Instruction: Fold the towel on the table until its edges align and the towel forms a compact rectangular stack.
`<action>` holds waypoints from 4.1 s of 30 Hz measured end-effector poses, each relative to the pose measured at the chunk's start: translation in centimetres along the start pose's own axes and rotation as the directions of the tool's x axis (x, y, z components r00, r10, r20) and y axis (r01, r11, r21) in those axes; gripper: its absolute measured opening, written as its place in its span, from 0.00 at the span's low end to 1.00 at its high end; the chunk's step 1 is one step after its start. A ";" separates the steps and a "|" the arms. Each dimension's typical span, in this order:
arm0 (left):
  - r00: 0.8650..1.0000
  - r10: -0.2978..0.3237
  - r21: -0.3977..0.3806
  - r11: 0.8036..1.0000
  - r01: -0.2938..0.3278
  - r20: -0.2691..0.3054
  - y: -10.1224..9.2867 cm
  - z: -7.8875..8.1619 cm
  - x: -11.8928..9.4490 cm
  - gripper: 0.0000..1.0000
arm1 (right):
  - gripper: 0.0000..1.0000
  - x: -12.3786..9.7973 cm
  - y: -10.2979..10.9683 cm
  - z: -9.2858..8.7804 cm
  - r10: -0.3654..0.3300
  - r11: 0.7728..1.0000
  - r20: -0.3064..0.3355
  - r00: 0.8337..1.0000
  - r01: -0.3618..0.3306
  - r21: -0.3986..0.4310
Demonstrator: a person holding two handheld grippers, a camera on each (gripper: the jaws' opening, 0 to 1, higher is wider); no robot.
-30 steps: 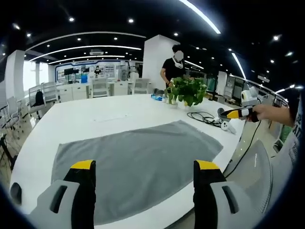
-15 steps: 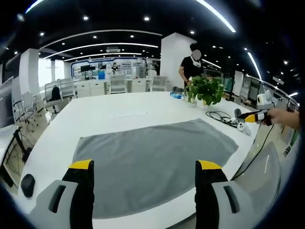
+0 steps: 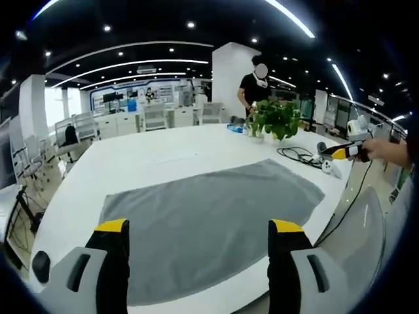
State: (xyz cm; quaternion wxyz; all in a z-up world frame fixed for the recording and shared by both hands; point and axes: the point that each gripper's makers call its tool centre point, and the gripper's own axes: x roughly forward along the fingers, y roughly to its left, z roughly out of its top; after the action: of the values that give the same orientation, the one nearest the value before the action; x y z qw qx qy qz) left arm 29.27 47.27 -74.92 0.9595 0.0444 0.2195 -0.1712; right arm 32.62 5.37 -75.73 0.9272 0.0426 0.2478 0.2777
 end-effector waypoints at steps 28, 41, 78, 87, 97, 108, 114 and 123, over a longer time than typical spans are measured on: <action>1.000 -0.027 0.027 0.999 0.027 0.012 -1.6 2.0 0.4 0.89 | 0.87 0.2 -1.7 1.6 0.027 0.999 0.001 1.000 -0.026 -0.026; 0.991 -0.132 0.078 0.988 0.131 0.018 -6.1 3.8 2.7 0.89 | 0.86 0.9 -2.8 3.6 0.041 0.998 0.021 0.999 -0.040 -0.049; 0.834 -0.541 0.377 0.754 0.538 -0.107 -29.1 6.1 14.9 0.75 | 0.74 4.0 -11.6 7.9 -0.003 1.000 0.093 0.996 0.005 -0.029; 0.783 -0.595 0.484 0.639 0.597 -0.180 -34.9 4.9 17.1 0.73 | 0.70 6.6 -12.8 7.6 0.000 1.000 0.087 0.996 0.001 -0.008; 0.702 -0.657 0.473 0.544 0.693 -0.274 -40.2 1.3 17.7 0.50 | 0.67 9.1 -14.0 6.4 0.009 1.000 0.044 0.999 -0.008 -0.025; 0.644 -0.667 0.454 0.474 0.754 -0.375 -42.4 -2.9 19.4 0.36 | 0.66 11.9 -14.9 4.5 0.020 1.000 -0.004 1.000 -0.021 -0.024; 0.598 -0.673 0.438 0.422 0.794 -0.436 -43.0 -5.0 19.3 0.25 | 0.64 13.1 -15.5 3.5 0.021 1.000 -0.021 1.000 -0.022 -0.011; 0.572 -0.677 0.424 0.397 0.814 -0.464 -44.2 -6.8 19.7 0.21 | 0.58 15.0 -16.2 2.1 0.008 1.000 -0.040 0.999 -0.008 0.017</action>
State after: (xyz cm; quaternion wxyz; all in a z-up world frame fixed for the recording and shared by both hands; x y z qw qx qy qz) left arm 27.75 0.87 -90.06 0.6803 0.2591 0.2522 -0.6375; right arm 52.45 -0.10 -83.94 0.9206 0.0459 0.2682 0.2802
